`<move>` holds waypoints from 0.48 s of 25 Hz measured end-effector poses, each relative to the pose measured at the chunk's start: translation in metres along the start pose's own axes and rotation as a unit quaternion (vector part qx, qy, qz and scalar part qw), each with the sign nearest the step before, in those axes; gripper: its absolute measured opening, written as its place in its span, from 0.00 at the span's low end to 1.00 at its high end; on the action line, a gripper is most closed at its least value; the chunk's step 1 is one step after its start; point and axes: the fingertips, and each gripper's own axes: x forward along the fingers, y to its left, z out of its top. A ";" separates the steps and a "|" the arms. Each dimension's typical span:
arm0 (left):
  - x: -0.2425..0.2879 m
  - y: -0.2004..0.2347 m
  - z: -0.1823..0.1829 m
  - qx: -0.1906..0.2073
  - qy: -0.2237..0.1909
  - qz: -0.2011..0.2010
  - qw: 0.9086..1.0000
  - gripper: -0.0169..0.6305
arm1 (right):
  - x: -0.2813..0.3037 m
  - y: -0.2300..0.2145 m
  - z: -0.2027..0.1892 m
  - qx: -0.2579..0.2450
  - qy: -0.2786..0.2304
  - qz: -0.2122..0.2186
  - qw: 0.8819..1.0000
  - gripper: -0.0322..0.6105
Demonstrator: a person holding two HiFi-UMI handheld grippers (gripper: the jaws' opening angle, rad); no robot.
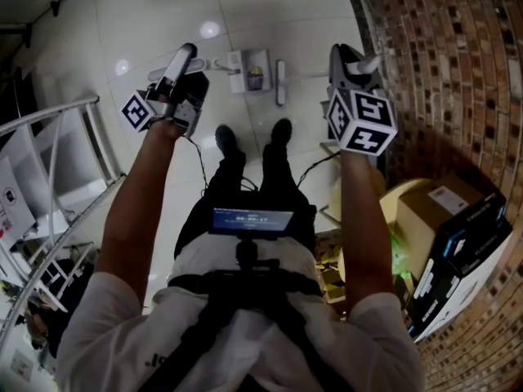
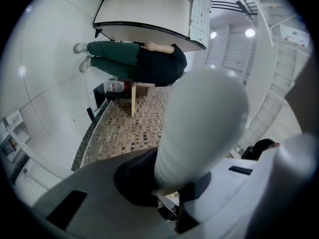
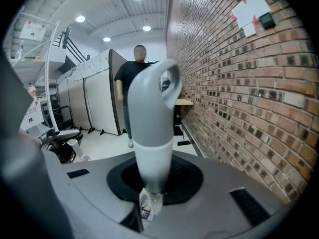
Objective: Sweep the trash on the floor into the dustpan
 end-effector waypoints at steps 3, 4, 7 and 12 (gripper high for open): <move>0.019 0.006 -0.021 -0.011 0.006 -0.002 1.000 0.06 | 0.002 -0.013 -0.002 -0.007 0.003 0.000 1.000 0.11; 0.025 0.008 -0.029 -0.017 0.010 -0.002 1.000 0.06 | 0.003 -0.016 -0.002 -0.011 0.003 0.000 1.000 0.11; 0.037 0.019 -0.046 -0.035 0.018 0.003 0.999 0.06 | 0.010 -0.015 0.004 -0.031 0.001 0.002 1.000 0.11; 0.041 0.034 -0.052 -0.037 0.011 0.023 0.999 0.06 | 0.026 0.006 0.010 -0.084 0.002 0.010 0.996 0.11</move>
